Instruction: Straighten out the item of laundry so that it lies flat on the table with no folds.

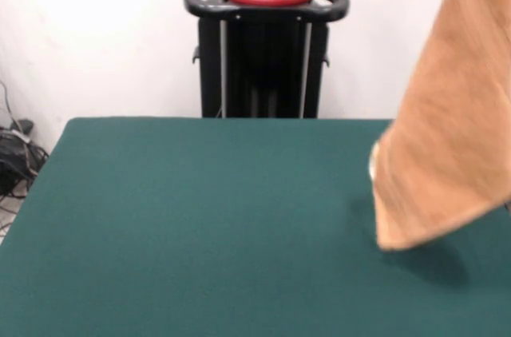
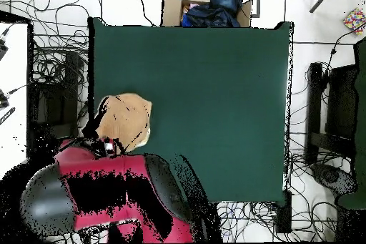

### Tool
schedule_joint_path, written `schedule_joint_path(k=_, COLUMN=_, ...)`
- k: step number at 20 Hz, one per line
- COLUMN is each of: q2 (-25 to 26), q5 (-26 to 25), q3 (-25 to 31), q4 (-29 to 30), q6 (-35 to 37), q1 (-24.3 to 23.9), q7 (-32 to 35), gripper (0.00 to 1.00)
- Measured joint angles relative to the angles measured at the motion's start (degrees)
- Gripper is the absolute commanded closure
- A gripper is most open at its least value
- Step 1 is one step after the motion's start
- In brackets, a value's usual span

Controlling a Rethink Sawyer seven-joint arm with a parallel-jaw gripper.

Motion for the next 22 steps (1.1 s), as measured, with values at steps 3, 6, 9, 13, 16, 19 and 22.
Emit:
schedule_joint_path(k=3, q2=-1.95, q5=0.07, q3=-0.01, q4=-2.25, q6=9.14, q1=0.43, q7=0.0, gripper=1.0)
schedule_joint_path(k=6, q2=-3.23, q5=0.17, q3=-0.01, q4=-4.2, q6=15.31, q1=1.13, q7=0.0, gripper=1.0)
schedule_joint_path(k=9, q2=-4.22, q5=0.18, q3=-0.01, q4=-5.98, q6=18.24, q1=2.49, q7=0.01, gripper=1.0)
schedule_joint_path(k=13, q2=-4.43, q5=0.16, q3=0.0, q4=-7.19, q6=17.12, q1=4.97, q7=0.29, gripper=1.0)
schedule_joint_path(k=16, q2=-4.35, q5=0.15, q3=-0.01, q4=-7.32, q6=15.68, q1=6.42, q7=0.92, gripper=1.0)
schedule_joint_path(k=19, q2=-3.84, q5=0.14, q3=-0.05, q4=-7.32, q6=13.25, q1=8.6, q7=3.08, gripper=1.0)
schedule_joint_path(k=22, q2=-3.22, q5=0.14, q3=-0.07, q4=-7.31, q6=11.0, q1=10.56, q7=6.16, gripper=1.0)
